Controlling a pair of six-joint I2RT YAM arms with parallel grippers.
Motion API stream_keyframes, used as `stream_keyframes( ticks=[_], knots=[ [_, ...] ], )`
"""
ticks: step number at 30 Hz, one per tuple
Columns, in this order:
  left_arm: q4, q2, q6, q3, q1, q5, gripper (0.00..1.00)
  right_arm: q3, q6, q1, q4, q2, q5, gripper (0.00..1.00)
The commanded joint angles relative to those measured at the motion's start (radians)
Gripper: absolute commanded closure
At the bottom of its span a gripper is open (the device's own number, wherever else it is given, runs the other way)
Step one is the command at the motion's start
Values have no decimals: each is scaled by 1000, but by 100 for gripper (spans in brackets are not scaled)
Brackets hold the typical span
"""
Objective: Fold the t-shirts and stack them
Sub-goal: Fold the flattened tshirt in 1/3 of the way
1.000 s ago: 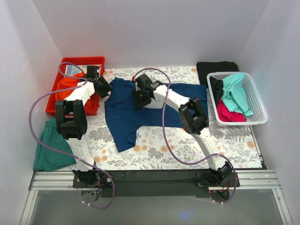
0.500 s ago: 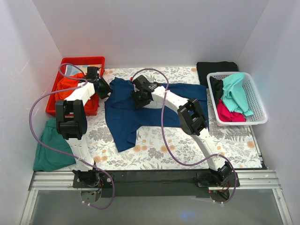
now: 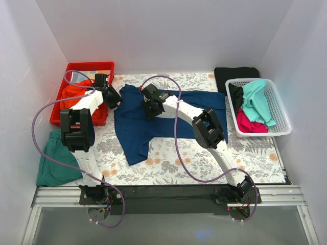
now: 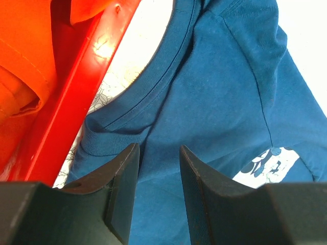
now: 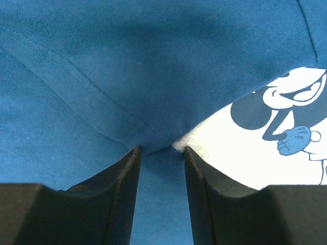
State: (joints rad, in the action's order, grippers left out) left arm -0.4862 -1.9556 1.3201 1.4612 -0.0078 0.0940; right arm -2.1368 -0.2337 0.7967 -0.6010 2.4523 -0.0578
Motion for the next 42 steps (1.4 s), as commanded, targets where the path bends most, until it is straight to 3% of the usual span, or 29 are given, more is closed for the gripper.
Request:
stream_keyframes(
  ticks=[1, 9, 36, 40, 42],
  knots=[
    [12, 72, -2, -9, 6, 1, 64, -37, 13, 12, 3, -82, -37, 55],
    [11, 72, -2, -10, 5, 3, 64, -71, 25, 12, -6, -115, -51, 54],
    [12, 87, -1, -22, 5, 1, 62, -5, -1, -7, 1, 2, 38, 56],
    [15, 86, -1, -22, 38, 3, 60, 0, -1, -7, 0, 5, 39, 64],
    [15, 86, -1, -21, 40, 4, 60, -2, -3, -7, -2, 2, 38, 75]
  ],
)
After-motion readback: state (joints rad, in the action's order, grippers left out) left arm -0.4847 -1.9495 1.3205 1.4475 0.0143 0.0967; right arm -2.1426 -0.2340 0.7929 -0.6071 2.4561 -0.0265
